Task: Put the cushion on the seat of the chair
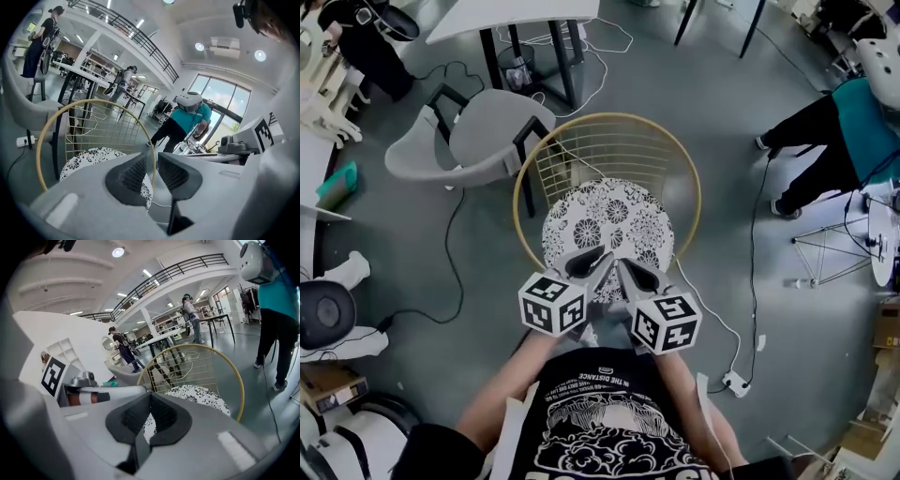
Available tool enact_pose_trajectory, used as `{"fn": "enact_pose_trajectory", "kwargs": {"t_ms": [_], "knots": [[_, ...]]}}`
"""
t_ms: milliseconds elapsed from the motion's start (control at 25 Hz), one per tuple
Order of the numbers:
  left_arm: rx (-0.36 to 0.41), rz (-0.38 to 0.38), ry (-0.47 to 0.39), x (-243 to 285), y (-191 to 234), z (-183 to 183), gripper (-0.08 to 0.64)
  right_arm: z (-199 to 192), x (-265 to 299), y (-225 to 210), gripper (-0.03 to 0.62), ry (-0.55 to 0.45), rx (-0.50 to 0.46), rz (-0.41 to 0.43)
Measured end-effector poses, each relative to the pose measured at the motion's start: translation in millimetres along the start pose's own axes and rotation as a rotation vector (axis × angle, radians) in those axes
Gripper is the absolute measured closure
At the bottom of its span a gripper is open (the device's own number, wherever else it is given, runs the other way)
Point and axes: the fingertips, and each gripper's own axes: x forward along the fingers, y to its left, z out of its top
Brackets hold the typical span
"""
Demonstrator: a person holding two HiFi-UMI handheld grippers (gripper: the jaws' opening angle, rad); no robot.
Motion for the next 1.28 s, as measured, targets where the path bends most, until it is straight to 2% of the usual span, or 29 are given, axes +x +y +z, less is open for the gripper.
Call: {"fn": "enact_pose_trajectory", "kwargs": {"t_ms": [200, 360, 520, 720, 1280], "knots": [[0.053, 0.055, -0.056, -29.0, -4.1, 0.3, 0.557, -6.1, -12.5, 19.6, 0.592, -0.050, -0.018, 0.002], [0.127, 0.101, -0.106, -47.9, -15.6, 5.2, 0.561, -4.9, -17.8, 33.1, 0.592, -0.072, -0.089, 0.003], [0.104, 0.107, -0.135, -66.0, -15.6, 4.5, 0.563, -3.8, -19.1, 49.8, 0.593, -0.084, -0.125, 0.006], [0.072, 0.119, -0.129, -76.3, -10.9, 0.3, 0.563, -4.8, -19.9, 58.3, 0.592, -0.092, -0.102, 0.010], [0.066, 0.103, -0.106, -76.9, -25.4, -14.1, 0.563, -12.5, -34.7, 59.7, 0.592, -0.099, -0.103, 0.002]]}}
